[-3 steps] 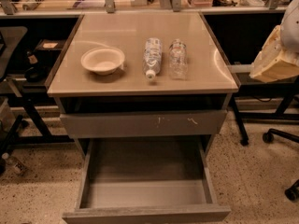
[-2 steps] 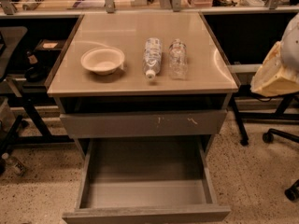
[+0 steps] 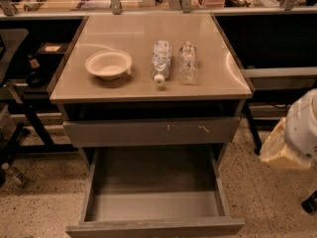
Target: Close middle drawer
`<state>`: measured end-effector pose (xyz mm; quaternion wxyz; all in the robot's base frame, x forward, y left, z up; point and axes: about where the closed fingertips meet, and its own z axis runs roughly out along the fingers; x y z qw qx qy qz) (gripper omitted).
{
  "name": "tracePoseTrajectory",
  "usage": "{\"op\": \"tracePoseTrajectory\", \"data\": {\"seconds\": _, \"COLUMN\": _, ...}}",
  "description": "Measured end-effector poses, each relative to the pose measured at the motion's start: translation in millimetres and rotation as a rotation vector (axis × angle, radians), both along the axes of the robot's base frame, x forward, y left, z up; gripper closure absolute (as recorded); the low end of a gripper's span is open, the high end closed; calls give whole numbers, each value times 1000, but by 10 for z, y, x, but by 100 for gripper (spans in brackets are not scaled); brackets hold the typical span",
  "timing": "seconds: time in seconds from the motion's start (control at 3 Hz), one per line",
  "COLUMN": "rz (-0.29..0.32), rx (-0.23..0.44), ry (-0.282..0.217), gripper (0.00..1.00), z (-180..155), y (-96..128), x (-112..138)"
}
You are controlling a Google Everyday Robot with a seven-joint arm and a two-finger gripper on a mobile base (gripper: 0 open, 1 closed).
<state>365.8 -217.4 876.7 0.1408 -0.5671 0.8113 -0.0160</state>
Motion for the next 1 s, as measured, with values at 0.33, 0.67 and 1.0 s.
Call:
{"op": "tracePoseTrajectory", "data": {"seconds": 0.33, "rz": -27, "rx": 23, "ry": 83, "gripper": 100, "z": -538, "y": 1, "x": -236}}
{"op": "tracePoseTrajectory", "data": {"seconds": 0.67, "rz": -35, "rx": 43, "ry": 172, "gripper": 100, "z": -994, "y": 30, "x": -454}}
{"op": "tracePoseTrajectory", "data": {"seconds": 1.0, "rz": -35, "rx": 43, "ry": 172, "gripper": 100, "z": -995, "y": 30, "x": -454}}
